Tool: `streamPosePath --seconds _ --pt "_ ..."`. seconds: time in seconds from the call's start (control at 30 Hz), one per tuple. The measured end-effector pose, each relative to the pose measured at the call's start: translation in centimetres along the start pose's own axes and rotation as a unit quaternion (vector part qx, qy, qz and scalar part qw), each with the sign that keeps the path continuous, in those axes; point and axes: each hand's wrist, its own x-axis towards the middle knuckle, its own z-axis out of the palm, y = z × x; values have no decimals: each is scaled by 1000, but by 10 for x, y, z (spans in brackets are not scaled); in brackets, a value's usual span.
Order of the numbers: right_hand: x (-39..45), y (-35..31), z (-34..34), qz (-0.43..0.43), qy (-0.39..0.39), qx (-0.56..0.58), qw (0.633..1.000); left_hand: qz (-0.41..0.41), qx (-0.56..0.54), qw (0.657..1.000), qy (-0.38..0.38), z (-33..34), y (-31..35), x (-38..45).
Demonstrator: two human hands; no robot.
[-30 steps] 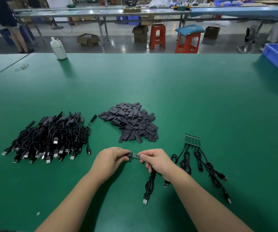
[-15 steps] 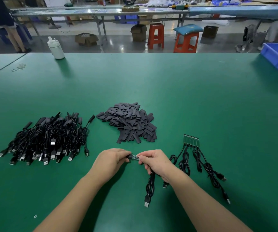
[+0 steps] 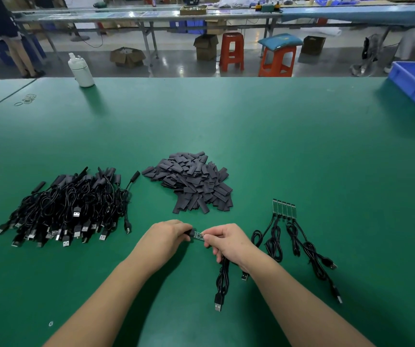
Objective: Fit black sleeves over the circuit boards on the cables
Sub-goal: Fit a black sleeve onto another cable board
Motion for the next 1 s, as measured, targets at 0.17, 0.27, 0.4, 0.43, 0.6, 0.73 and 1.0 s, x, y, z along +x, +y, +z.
streamPosePath --seconds 0.17,0.27,0.4,0.43,0.6,0.73,1.0 --pt "-1 -1 1 0 2 -4 1000 6 -5 1000 -12 -4 2 -1" --pt "-1 0 2 0 1 -6 1000 24 -3 999 -24 1 9 -2" --pt "0 0 2 9 -3 12 1000 46 3 999 -14 6 14 0" --pt "0 0 2 12 -6 16 1000 52 5 999 -14 6 14 0" --pt "0 -3 4 30 -34 57 997 70 -35 997 24 8 13 -7" --pt "0 -4 5 39 -45 81 995 40 -101 993 47 8 14 -12" --pt "0 -5 8 52 -38 78 995 22 -79 996 14 12 17 -9"
